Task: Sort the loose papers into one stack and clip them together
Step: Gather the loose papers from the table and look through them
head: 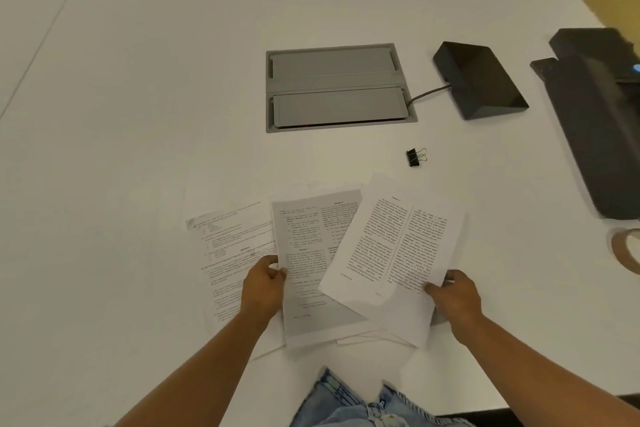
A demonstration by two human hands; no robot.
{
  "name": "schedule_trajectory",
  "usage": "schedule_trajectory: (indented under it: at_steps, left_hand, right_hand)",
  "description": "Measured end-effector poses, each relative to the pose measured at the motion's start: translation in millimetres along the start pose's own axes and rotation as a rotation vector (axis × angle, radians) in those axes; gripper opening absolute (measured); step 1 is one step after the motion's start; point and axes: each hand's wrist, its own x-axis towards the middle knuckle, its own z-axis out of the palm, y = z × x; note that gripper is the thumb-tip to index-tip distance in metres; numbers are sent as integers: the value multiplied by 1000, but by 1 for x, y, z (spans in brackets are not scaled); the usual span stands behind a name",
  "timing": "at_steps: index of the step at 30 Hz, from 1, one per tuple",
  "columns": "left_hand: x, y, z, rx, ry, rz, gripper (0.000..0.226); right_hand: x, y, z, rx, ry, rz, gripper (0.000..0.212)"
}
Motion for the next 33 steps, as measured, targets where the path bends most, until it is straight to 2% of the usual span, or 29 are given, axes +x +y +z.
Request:
schedule_trajectory:
  at_steps: [2,4,11,15,18,21,29,31,33]
  left_hand:
    - [-3,-5,-2,-79,4,8,15]
    - [-8,-11,-3,-142,14,-2,14]
    - [-20,-24,2,-180,44,-37,12]
    - [-26,-12,7,-220,-14,-29,13]
    - [-29,3,9,-248,-80,-28,12]
    - [-34,20,8,-321,-164,-35,10]
    - [-38,30,6,-455,-274,-71,12]
    - [-38,29,5,-447,-289,-70,12]
    - [-36,22,3,-363,-215,-56,11]
  right_hand:
    - [-1,7,-9,45,-13,-14,16]
    - [-4,16,-23,60,1,-39,5]
    - [-31,24,-61,310,-114,31,12]
    - [-42,13,-60,390,-222,38,19]
    - [-43,-1,-48,357,-282,-18,21]
    - [-40,-11,-35,291,-254,-90,22]
    - [-48,-18,-24,315,-439,-33,31]
    - [-49,-13,-23,296,-415,-38,29]
    - [-49,-9,-24,289,-352,-39,23]
